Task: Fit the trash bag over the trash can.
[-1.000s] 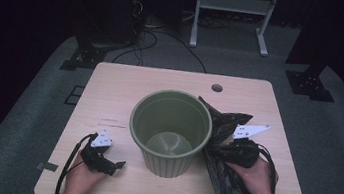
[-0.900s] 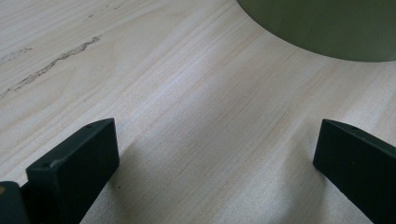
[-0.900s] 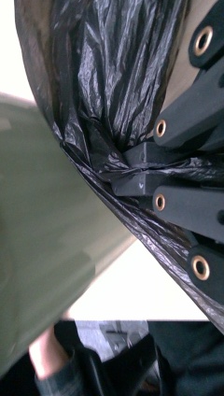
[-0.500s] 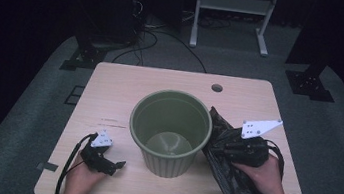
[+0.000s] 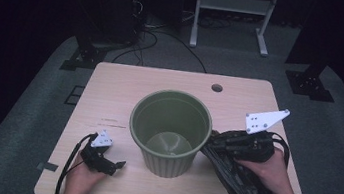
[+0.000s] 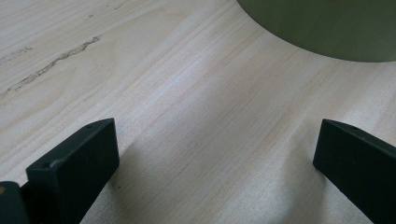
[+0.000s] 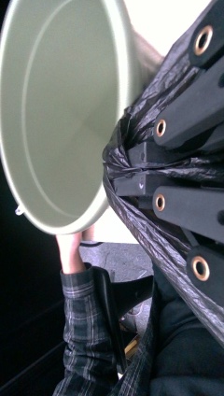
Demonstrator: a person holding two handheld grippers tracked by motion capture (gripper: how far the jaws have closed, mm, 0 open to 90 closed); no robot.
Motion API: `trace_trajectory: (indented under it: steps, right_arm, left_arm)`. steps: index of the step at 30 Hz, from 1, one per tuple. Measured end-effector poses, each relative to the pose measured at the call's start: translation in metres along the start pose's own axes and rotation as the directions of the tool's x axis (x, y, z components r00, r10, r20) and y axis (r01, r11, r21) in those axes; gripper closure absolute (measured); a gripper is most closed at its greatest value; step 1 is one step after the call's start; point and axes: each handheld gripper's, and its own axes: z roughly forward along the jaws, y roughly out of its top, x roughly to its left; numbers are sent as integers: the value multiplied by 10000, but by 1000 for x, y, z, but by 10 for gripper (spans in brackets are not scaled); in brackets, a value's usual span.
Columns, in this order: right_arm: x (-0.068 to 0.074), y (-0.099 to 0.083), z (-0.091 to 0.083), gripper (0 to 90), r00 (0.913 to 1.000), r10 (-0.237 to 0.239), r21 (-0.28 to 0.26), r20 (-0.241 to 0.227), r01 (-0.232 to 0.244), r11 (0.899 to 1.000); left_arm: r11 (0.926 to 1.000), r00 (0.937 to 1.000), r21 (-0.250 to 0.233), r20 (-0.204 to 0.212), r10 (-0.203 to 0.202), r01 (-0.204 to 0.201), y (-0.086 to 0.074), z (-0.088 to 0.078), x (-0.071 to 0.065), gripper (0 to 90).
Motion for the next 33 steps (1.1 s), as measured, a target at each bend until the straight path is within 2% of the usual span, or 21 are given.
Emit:
trace_trajectory:
  steps: [5, 11, 19, 26, 33]
  right_arm:
    - [3, 17, 2, 881, 9997, -230, -70, 59, 230, 9997]
    - [2, 37, 8, 881, 9979, -259, -284, 596, 276, 9992]
    - [-2, 64, 27, 880, 9976, -682, -124, -88, 681, 9976]
    - [-5, 89, 46, 880, 9963, -855, -7, -131, 855, 9963]
    - [-14, 108, 65, 879, 9968, -793, -225, -57, 791, 9966]
  left_arm:
    - [10000, 10000, -19, -5, -2, 2, 0, 0, 0, 0]
    - [10000, 10000, -19, -4, -4, 4, 0, 0, 0, 0]
    - [10000, 10000, -19, -3, -2, 2, 0, 0, 0, 0]
    - [10000, 10000, -11, -3, -2, 2, 0, 0, 0, 0]
    - [10000, 10000, -18, 30, 10, -10, 0, 0, 0, 0]
